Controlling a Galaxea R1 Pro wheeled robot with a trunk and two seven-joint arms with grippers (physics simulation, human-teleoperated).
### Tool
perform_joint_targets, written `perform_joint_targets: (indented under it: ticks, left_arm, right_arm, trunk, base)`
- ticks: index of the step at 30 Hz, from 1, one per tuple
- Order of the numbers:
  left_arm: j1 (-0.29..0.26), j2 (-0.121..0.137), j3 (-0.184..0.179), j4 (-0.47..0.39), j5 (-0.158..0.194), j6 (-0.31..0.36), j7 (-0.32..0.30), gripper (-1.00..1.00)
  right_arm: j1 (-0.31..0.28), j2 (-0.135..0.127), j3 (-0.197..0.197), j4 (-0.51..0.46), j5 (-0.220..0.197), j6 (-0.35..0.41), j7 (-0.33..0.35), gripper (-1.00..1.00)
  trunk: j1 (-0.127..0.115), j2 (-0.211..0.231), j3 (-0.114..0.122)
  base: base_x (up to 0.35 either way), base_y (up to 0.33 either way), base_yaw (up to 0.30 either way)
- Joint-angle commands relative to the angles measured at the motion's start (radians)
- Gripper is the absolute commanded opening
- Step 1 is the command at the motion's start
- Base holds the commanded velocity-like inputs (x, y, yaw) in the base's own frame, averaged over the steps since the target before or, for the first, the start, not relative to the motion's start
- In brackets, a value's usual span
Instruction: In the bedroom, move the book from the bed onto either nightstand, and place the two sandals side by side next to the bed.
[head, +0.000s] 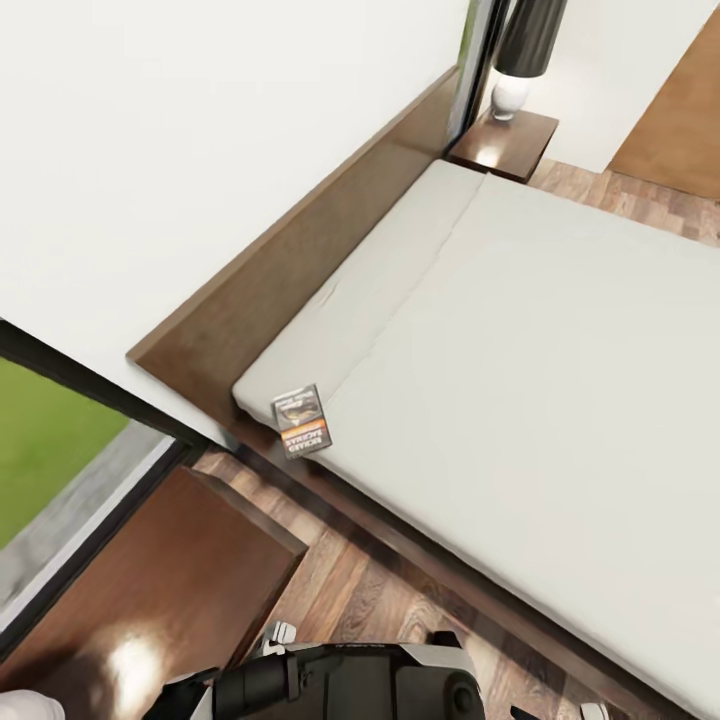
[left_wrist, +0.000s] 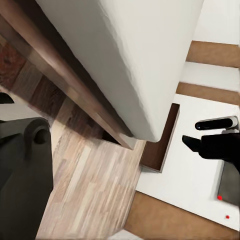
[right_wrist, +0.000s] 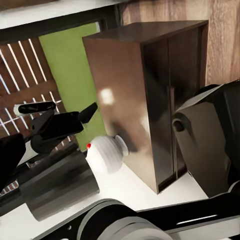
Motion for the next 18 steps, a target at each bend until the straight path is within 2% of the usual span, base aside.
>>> perform_joint_targets:
  ticks: [1,18]
  left_arm:
    - [0.000,-0.001,0.007,-0.001,-0.004,0.010,-0.006,1.00]
    - [0.000,-0.001,0.007,-0.001,-0.004,0.010,-0.006,1.00]
  right_arm:
    - [0.000,-0.001,0.005,0.000,-0.010,0.010,0.000,1.00]
    - [-0.001,-0.001,0.005,0.000,-0.010,0.011,0.001,1.00]
  trunk:
    - [0.001,-0.001,-0.001]
    - [0.001,-0.001,0.006]
  base:
    - [0.000,0.000,-0.278]
    - [0.000,0.000,-0.279]
